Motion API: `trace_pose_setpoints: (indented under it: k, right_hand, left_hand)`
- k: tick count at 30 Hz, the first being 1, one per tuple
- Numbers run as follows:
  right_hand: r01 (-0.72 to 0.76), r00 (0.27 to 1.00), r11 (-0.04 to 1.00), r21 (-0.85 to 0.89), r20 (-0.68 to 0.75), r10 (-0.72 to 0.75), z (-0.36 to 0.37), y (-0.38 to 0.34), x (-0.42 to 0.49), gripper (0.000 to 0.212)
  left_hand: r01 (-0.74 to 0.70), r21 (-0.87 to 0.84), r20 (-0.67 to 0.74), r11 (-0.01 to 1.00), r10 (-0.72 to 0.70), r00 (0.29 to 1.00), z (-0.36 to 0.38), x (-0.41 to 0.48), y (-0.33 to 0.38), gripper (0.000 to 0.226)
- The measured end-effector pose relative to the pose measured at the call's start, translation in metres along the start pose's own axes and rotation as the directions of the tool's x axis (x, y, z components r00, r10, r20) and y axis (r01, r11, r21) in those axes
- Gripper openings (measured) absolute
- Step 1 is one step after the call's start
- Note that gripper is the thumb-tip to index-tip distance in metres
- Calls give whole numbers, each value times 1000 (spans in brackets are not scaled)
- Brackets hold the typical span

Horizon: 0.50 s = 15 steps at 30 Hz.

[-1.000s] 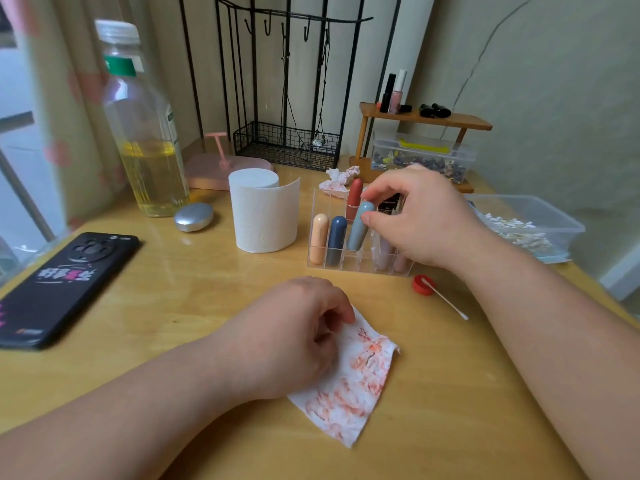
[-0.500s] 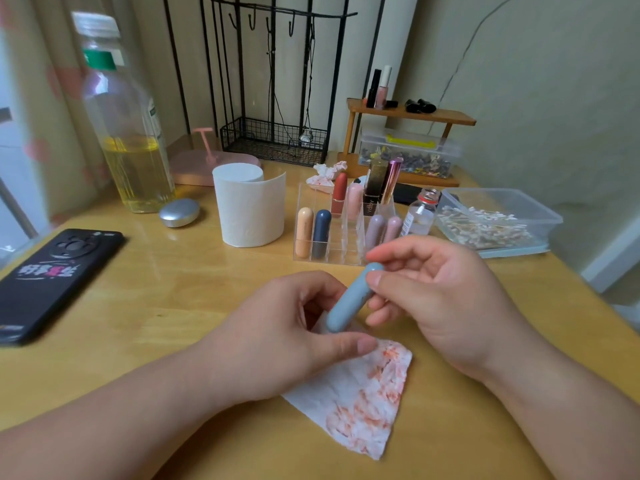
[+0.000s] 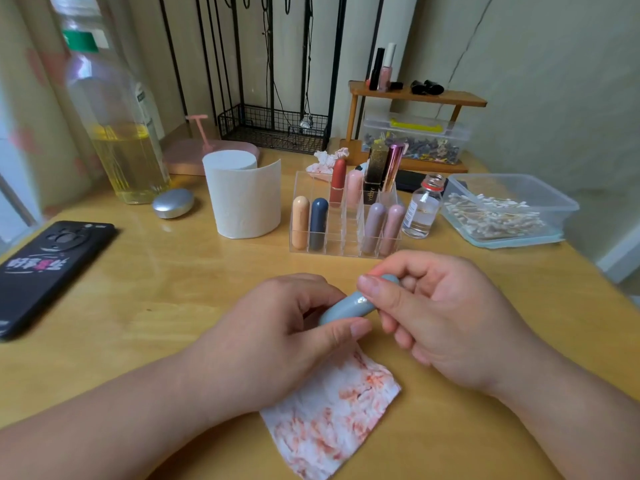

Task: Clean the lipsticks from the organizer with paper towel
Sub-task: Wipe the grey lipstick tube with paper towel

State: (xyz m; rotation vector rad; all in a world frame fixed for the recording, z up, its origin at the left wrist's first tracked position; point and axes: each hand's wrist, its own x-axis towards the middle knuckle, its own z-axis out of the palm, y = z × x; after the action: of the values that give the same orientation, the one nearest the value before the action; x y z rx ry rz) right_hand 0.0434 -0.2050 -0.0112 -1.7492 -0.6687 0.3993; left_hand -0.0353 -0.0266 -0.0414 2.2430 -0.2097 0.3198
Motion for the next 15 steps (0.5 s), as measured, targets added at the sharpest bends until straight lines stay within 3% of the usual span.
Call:
trace_pose_setpoints:
  k: [3,6,10,12,15]
  right_hand:
    - [70,995,998,3,-65,-69,-15,-8,2,19]
    - [113,984,961,253,-164,-73,-41,-13,5,14]
    - [71,992,816,574,44,-118,-52,-3,9,18]
    - [33,976,790,612,151,-157,-50,6,12,25]
    - [54,971,836,547,164,-171,-49,13,15,29]
  left_hand:
    - [-16,-9,26,1000,16,1000,-3,0,-2,27]
    - [31,-143,18,989,-29,999,-3,-1,-5,21]
    - [47,-463,22,885,-42,999,-1,0,-1,13]
    - [47,-552,20,832,-43,999,-1,1,-1,16]
    - [32,-610,-15,792,-51,999,0,2,-3,21]
